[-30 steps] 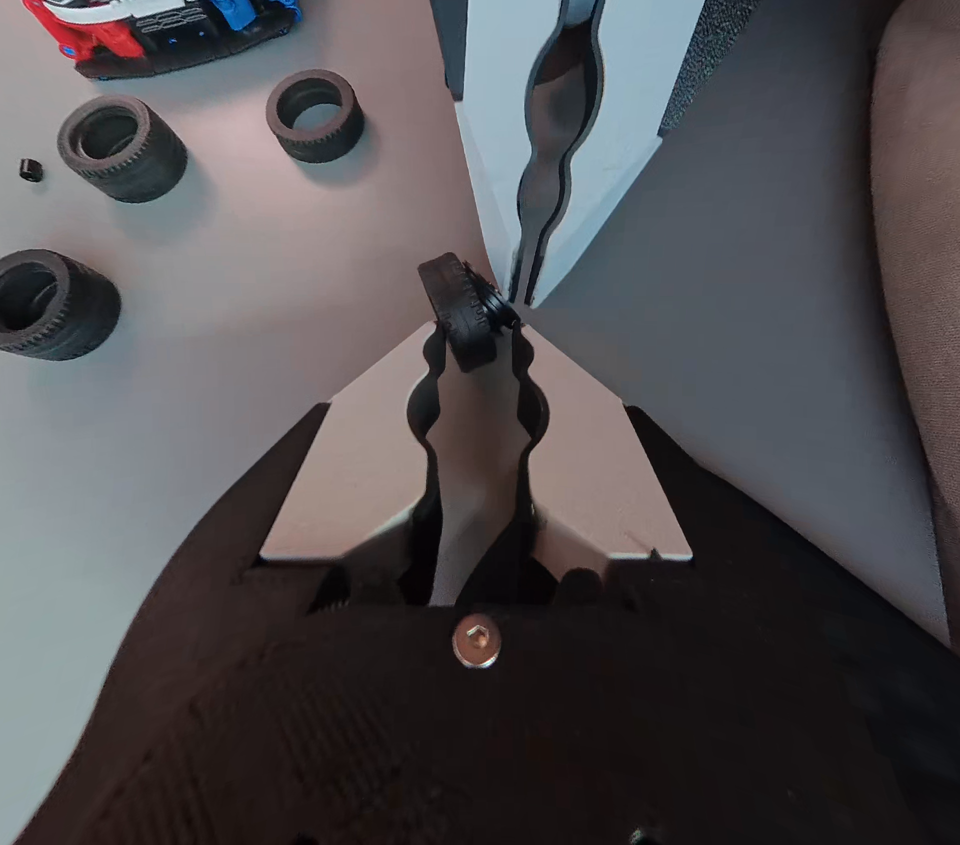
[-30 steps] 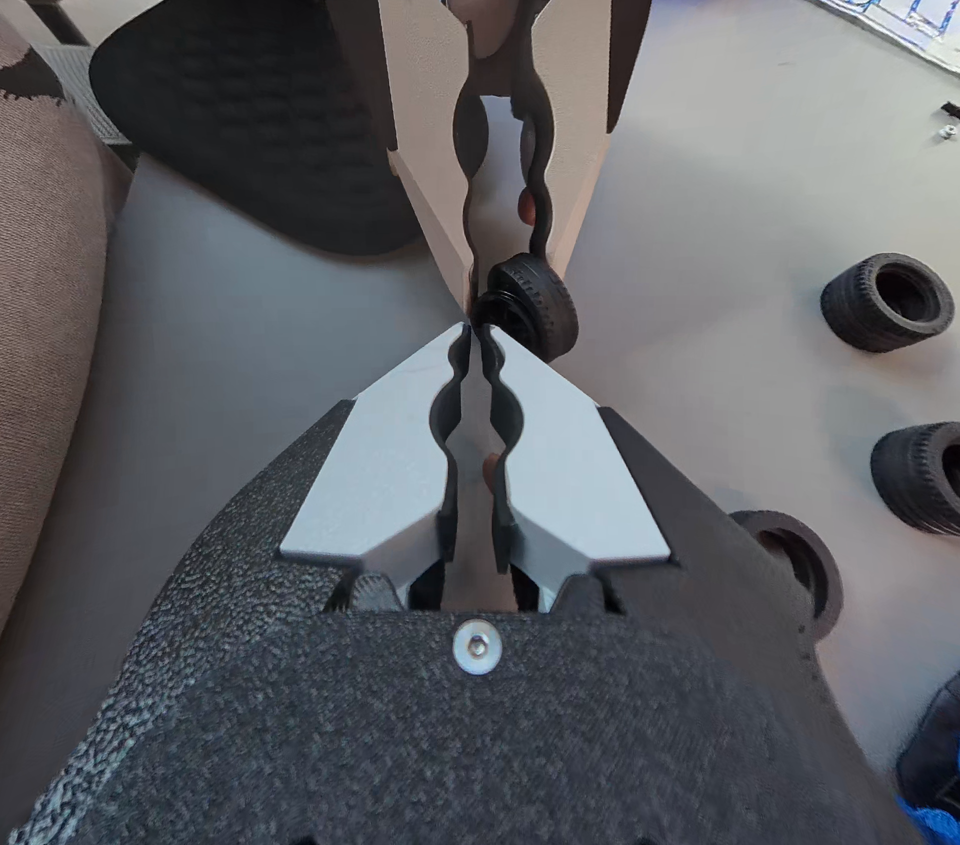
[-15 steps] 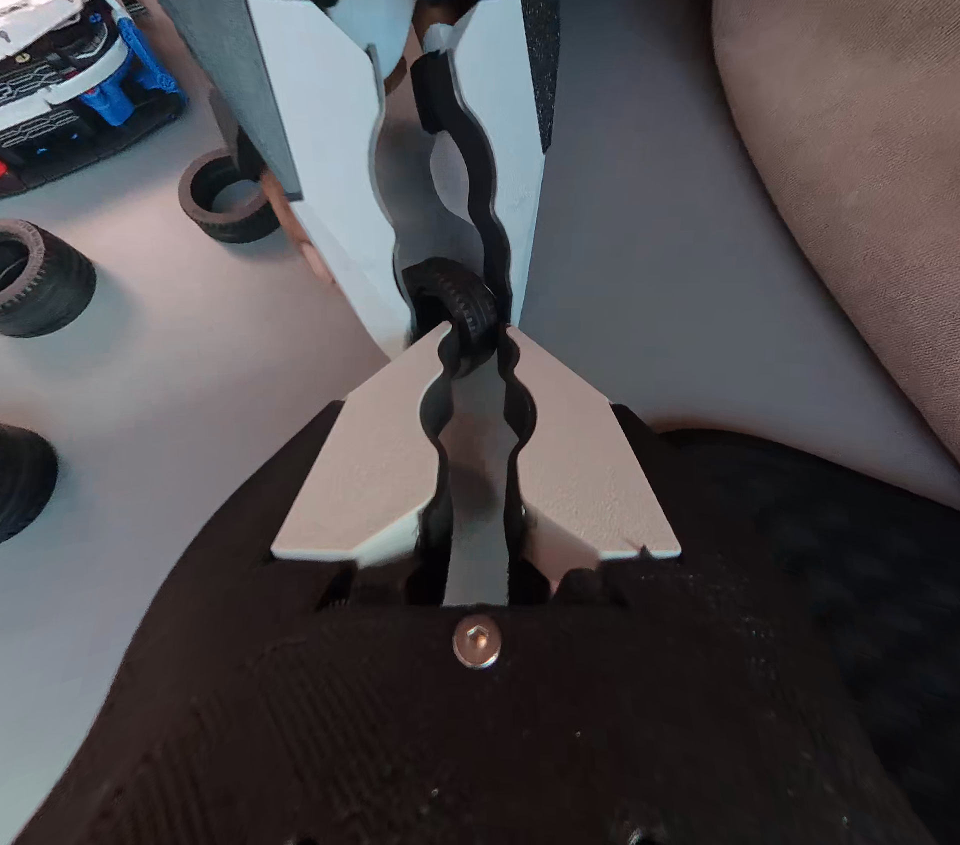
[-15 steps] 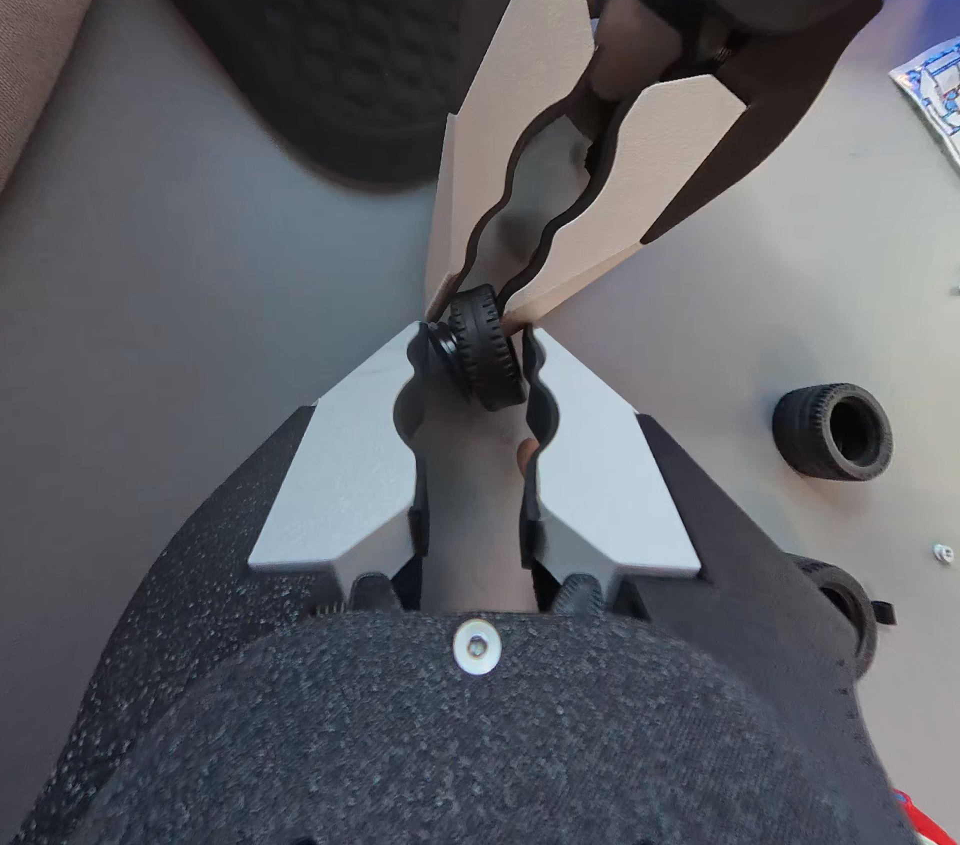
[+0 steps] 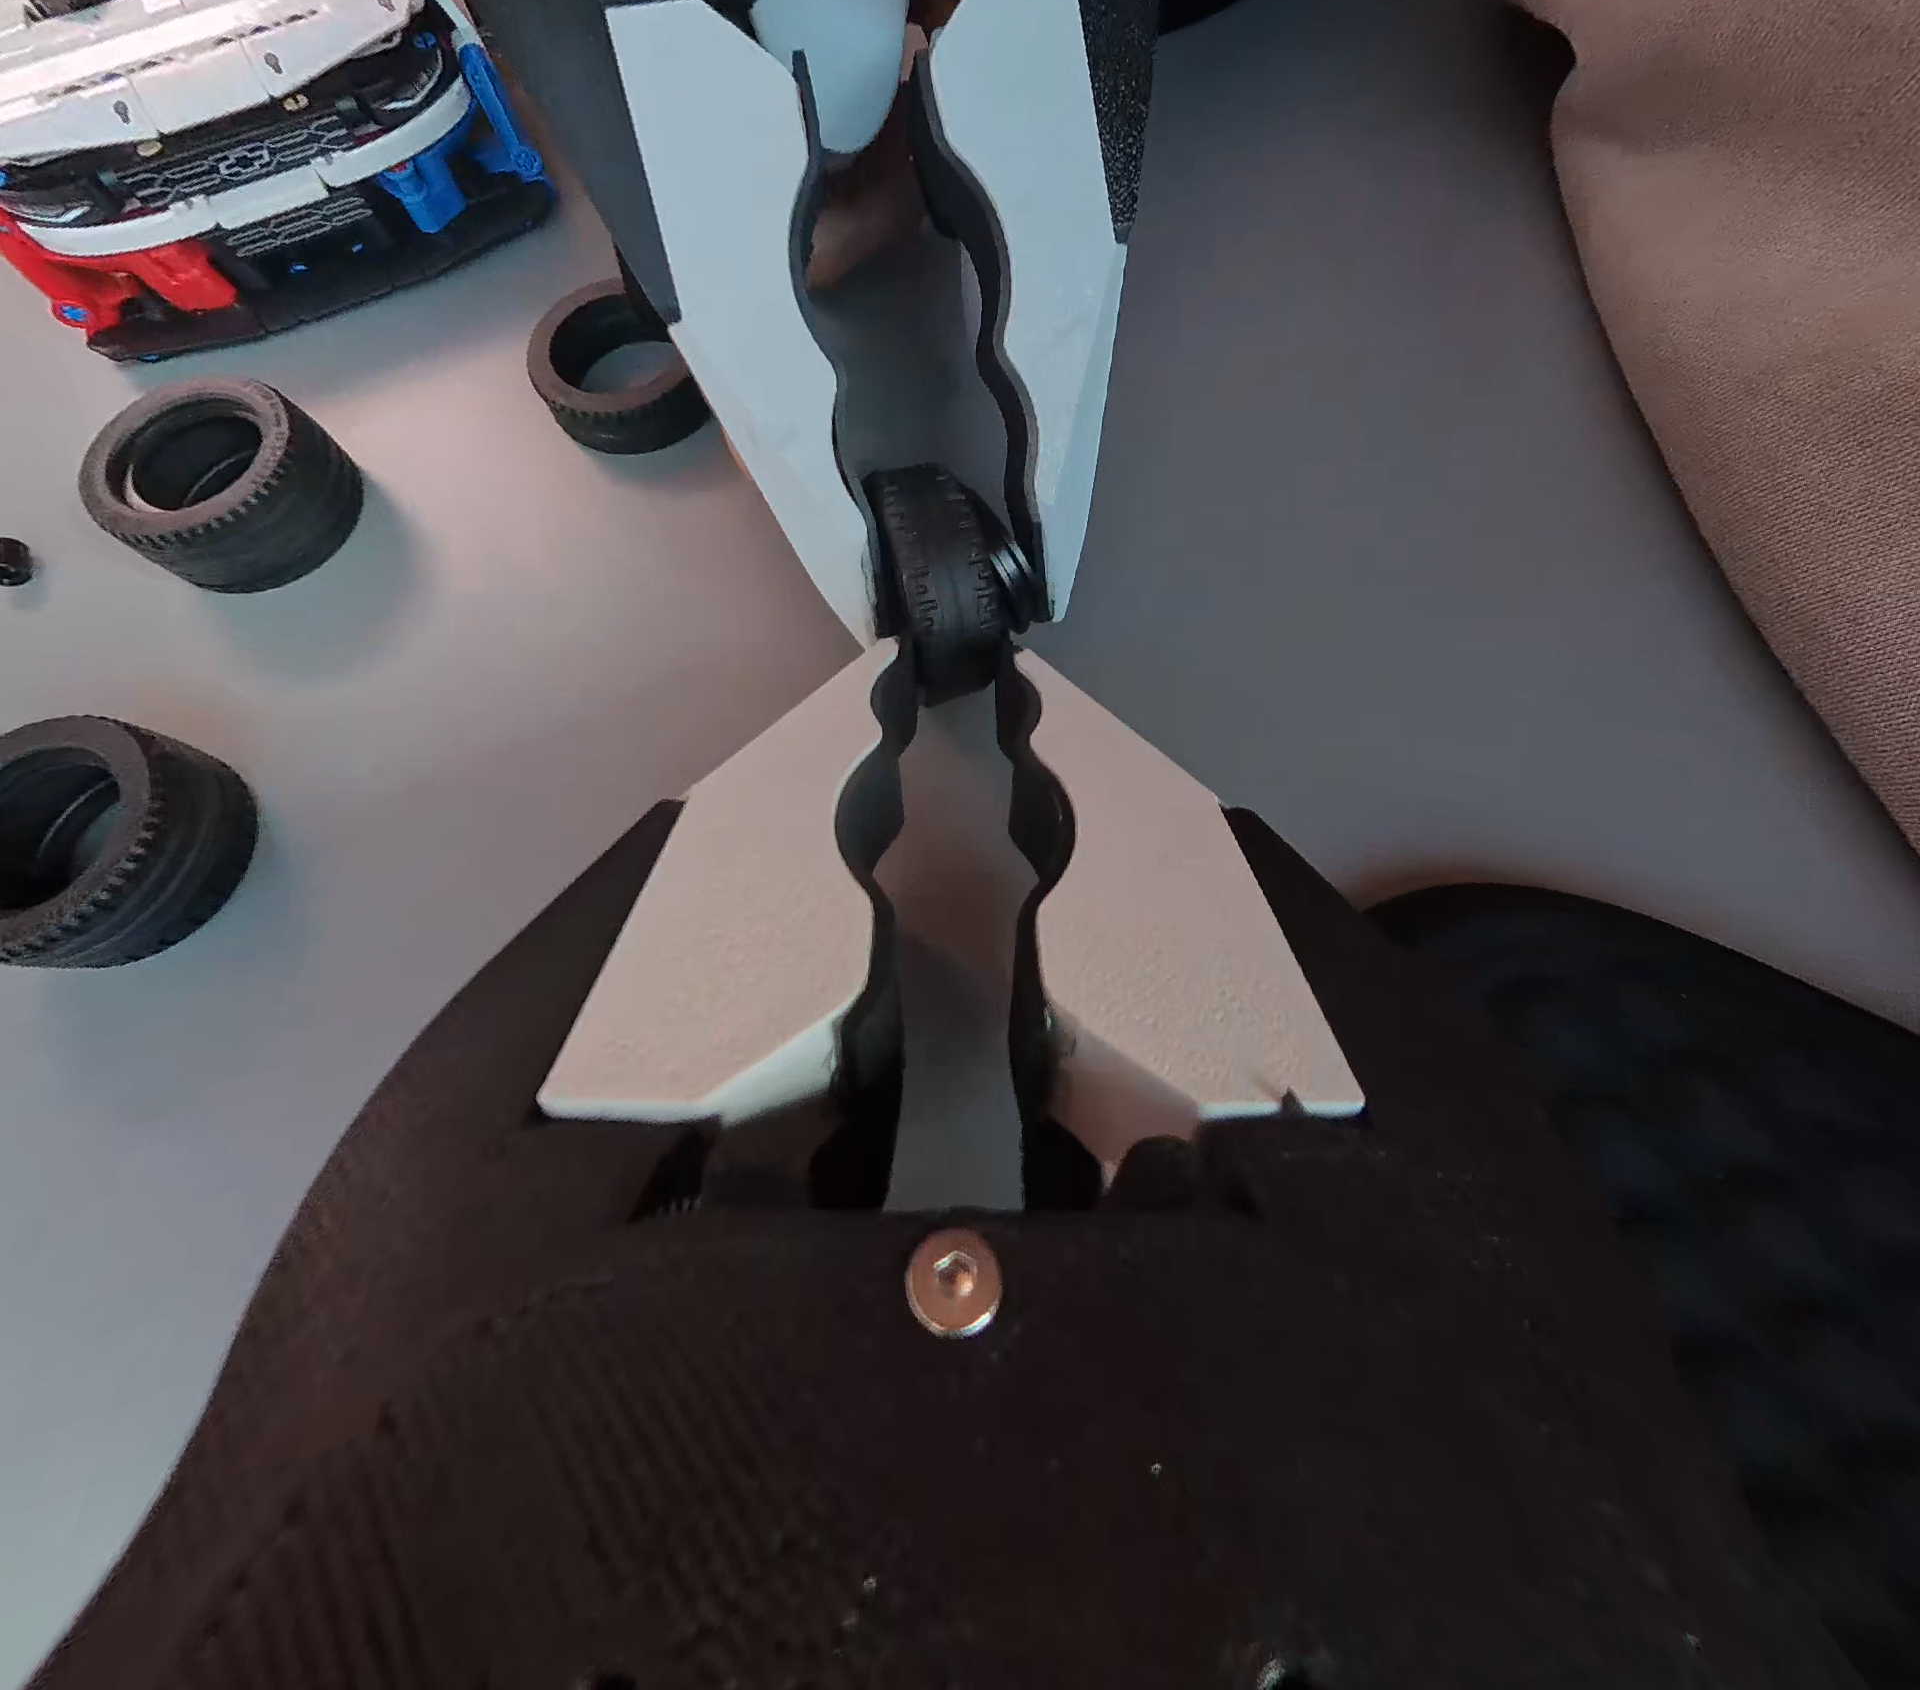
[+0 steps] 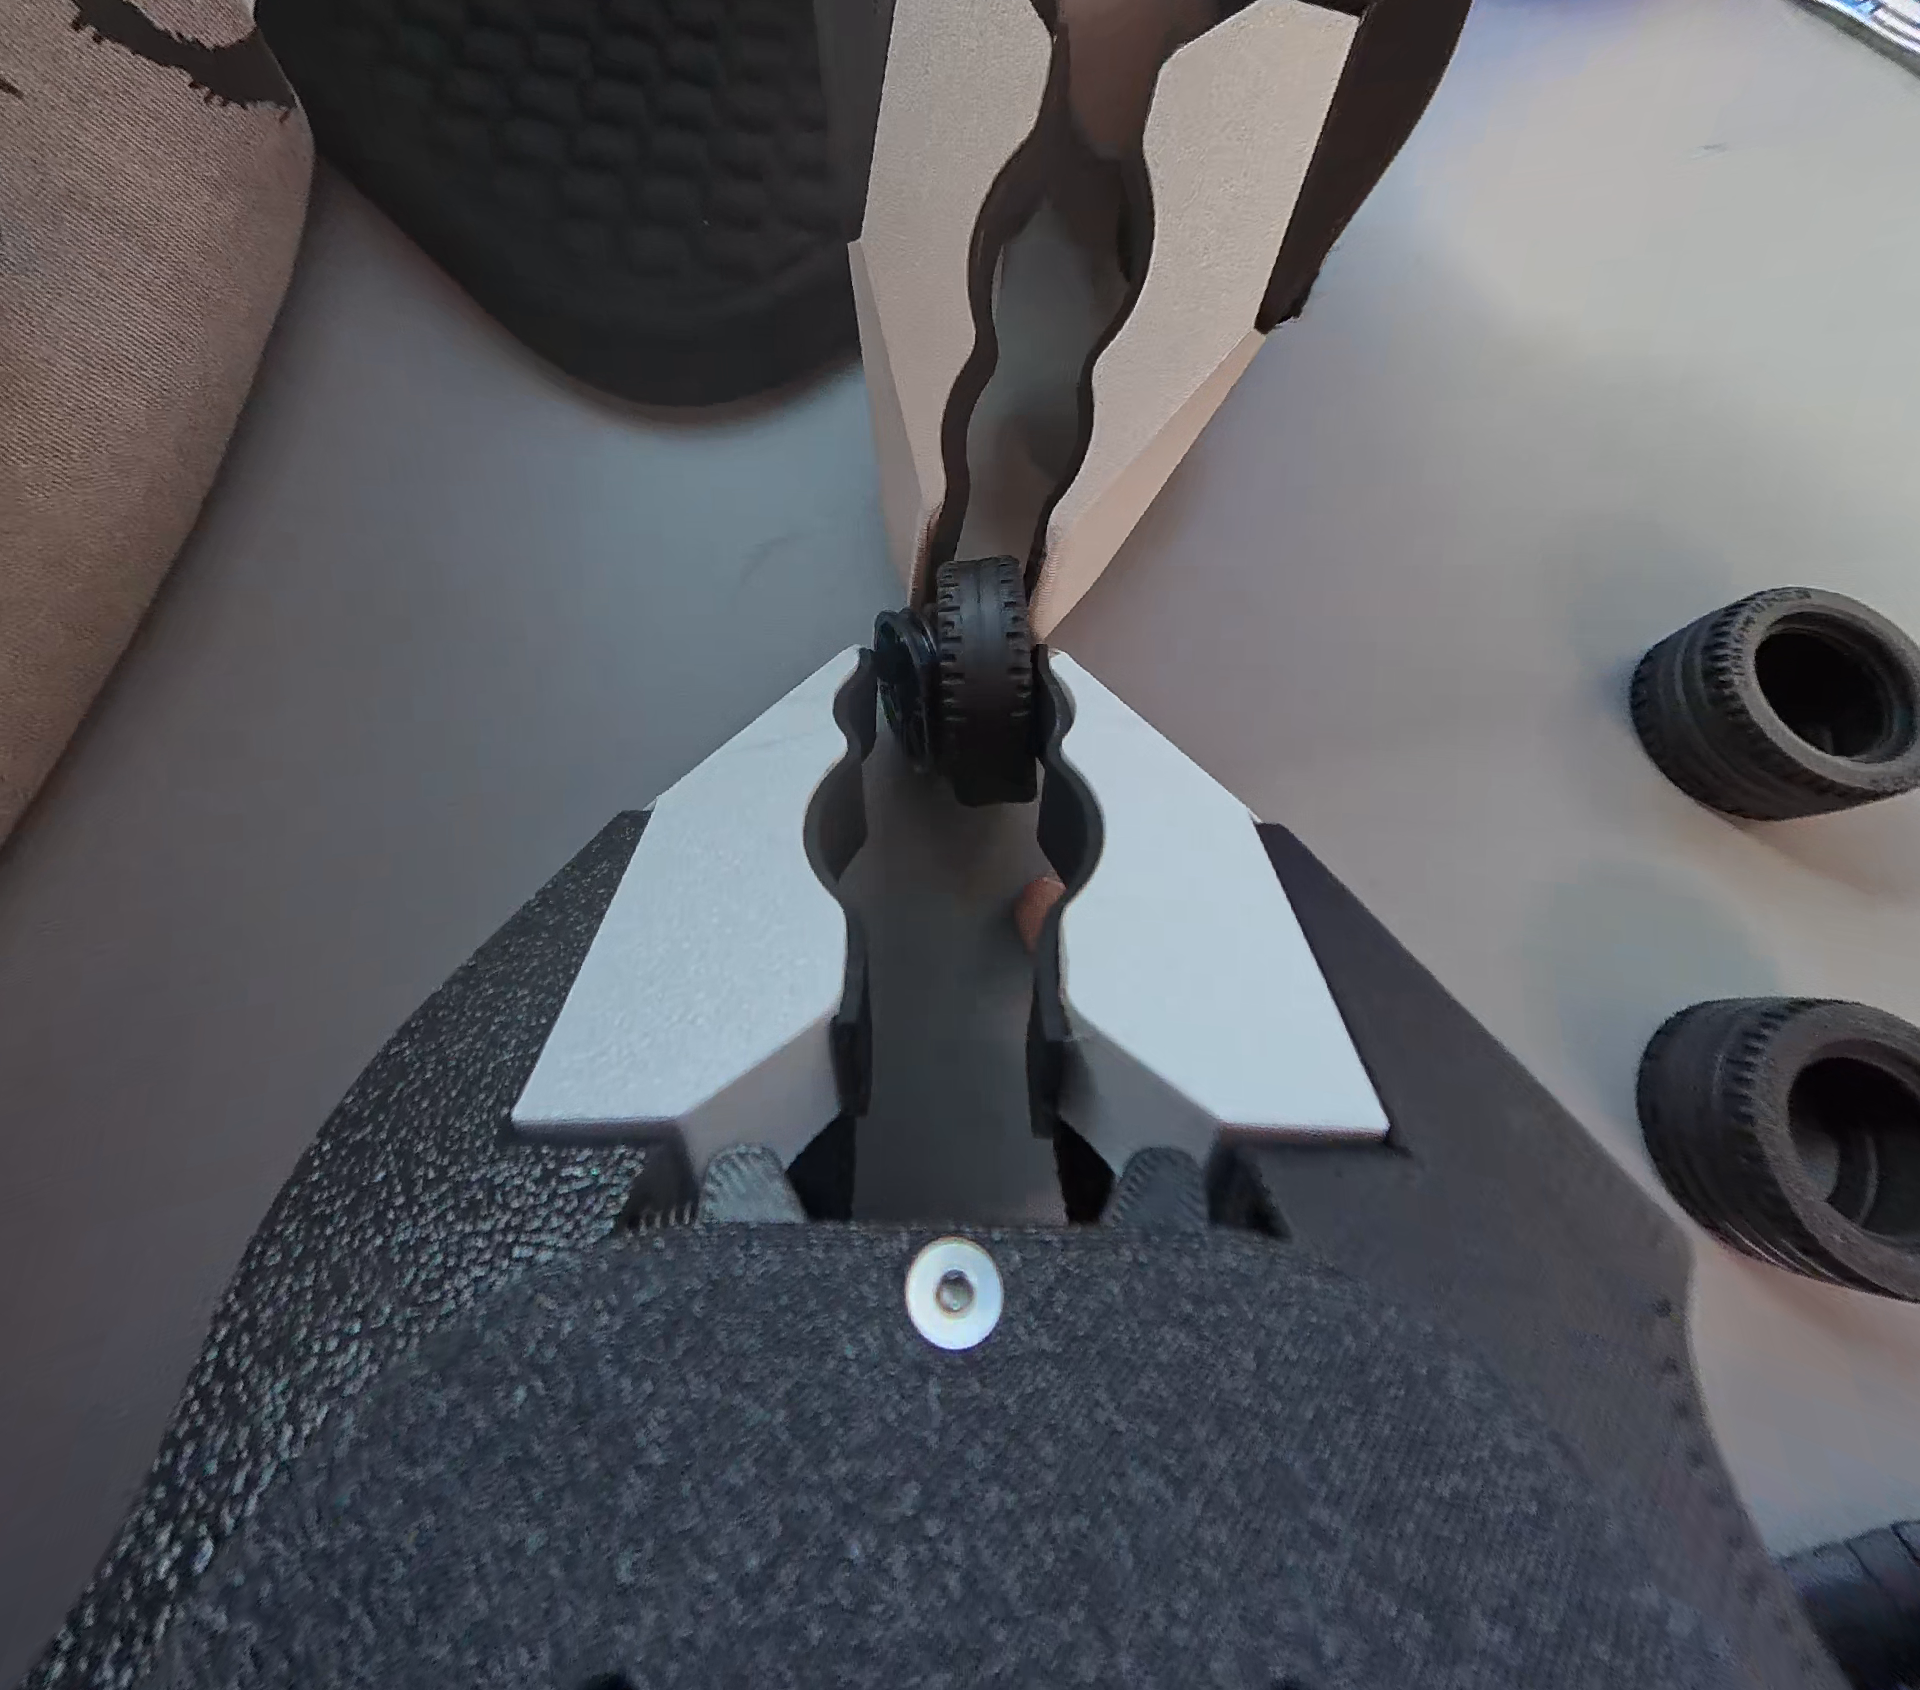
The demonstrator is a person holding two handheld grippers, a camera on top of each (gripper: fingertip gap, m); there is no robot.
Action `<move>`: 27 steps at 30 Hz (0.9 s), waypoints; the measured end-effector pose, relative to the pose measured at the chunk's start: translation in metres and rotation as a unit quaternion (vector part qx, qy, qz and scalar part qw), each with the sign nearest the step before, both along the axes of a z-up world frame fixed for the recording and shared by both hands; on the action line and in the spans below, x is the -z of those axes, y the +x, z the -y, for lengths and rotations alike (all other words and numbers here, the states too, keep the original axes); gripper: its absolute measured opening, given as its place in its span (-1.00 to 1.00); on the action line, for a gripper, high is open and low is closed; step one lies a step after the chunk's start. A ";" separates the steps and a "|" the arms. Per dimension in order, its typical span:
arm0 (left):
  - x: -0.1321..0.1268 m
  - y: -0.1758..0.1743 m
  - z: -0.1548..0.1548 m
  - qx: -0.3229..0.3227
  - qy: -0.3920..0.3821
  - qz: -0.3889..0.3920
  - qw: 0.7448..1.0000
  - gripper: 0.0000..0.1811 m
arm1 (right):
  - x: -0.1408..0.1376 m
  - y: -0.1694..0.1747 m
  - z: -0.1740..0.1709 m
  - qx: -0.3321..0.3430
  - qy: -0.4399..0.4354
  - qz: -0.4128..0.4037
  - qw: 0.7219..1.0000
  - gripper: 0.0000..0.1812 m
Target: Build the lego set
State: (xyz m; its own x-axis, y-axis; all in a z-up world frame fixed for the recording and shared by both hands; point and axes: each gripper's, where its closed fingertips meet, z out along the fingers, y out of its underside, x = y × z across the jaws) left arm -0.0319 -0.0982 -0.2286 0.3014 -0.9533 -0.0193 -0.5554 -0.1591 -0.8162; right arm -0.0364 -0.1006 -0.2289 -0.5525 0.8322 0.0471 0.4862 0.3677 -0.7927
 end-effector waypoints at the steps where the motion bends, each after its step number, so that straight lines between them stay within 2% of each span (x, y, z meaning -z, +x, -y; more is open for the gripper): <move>1: 0.001 0.000 0.001 0.003 -0.003 -0.002 1.000 -0.84 | -0.001 0.001 0.000 -0.004 -0.002 0.005 1.000 -0.72; 5: 0.003 0.000 0.000 0.007 -0.003 -0.011 1.000 -0.84 | -0.007 0.005 0.001 -0.018 -0.050 0.027 0.998 -0.69; 10: 0.003 0.000 -0.002 0.001 -0.007 -0.011 1.000 -0.84 | -0.004 0.003 -0.001 -0.017 -0.015 0.037 0.999 -0.79; 17: 0.002 -0.004 -0.011 -0.034 -0.018 0.000 0.999 -0.85 | -0.005 0.001 -0.013 0.095 -0.030 -0.015 0.995 -0.81; 23: 0.000 -0.005 -0.014 -0.044 -0.036 0.013 0.998 -0.85 | -0.007 0.001 -0.017 0.121 -0.105 0.013 0.987 -0.81; 27: -0.006 -0.005 -0.013 -0.069 -0.096 0.062 0.991 -0.85 | -0.016 0.000 -0.016 0.126 -0.168 0.011 0.978 -0.81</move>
State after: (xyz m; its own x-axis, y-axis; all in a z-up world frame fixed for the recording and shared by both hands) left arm -0.0365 -0.0854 -0.2224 0.4175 -0.8856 0.2036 -0.4150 -0.3852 -0.8243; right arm -0.0366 -0.0844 -0.2132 -0.3263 0.9086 -0.2606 0.5453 -0.0443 -0.8371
